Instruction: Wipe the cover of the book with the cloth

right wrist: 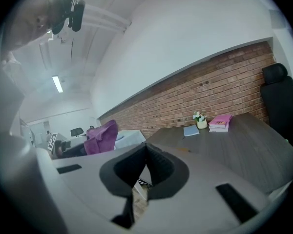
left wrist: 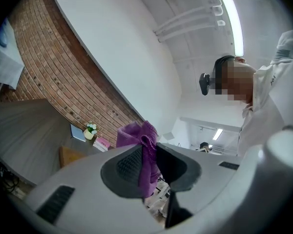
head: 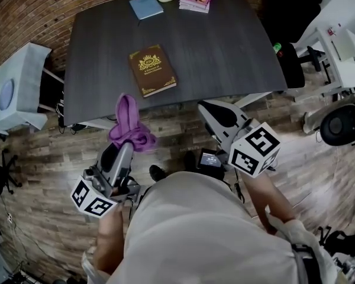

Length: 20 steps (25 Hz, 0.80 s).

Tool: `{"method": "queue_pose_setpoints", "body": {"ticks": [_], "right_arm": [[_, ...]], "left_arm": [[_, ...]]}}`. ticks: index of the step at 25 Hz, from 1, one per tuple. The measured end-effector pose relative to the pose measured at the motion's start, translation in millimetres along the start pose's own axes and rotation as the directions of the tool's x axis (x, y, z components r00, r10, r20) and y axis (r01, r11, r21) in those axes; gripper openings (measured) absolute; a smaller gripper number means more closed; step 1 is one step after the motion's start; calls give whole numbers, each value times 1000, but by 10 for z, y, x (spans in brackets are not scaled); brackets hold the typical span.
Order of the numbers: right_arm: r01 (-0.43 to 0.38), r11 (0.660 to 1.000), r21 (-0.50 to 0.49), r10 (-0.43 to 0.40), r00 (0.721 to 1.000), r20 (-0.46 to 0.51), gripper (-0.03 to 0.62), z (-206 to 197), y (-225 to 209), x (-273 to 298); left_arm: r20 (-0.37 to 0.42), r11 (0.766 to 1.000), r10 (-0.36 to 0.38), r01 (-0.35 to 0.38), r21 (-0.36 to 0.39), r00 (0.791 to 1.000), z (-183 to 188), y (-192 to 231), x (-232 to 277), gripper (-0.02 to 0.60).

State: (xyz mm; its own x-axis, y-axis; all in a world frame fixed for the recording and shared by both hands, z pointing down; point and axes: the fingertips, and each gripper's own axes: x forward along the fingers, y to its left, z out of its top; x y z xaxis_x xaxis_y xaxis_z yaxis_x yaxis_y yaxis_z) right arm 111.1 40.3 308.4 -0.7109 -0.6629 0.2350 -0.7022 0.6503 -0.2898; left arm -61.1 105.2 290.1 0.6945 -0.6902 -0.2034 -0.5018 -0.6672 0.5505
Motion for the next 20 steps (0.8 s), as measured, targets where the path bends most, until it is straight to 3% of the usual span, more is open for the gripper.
{"method": "queue_pose_setpoints", "body": {"ticks": [20], "right_arm": [[51,999,-19,-51,999,-4,14,-53,187,50]], "left_arm": [[-11,997,-72,72,-22,997,39,-18,-145,87]]}}
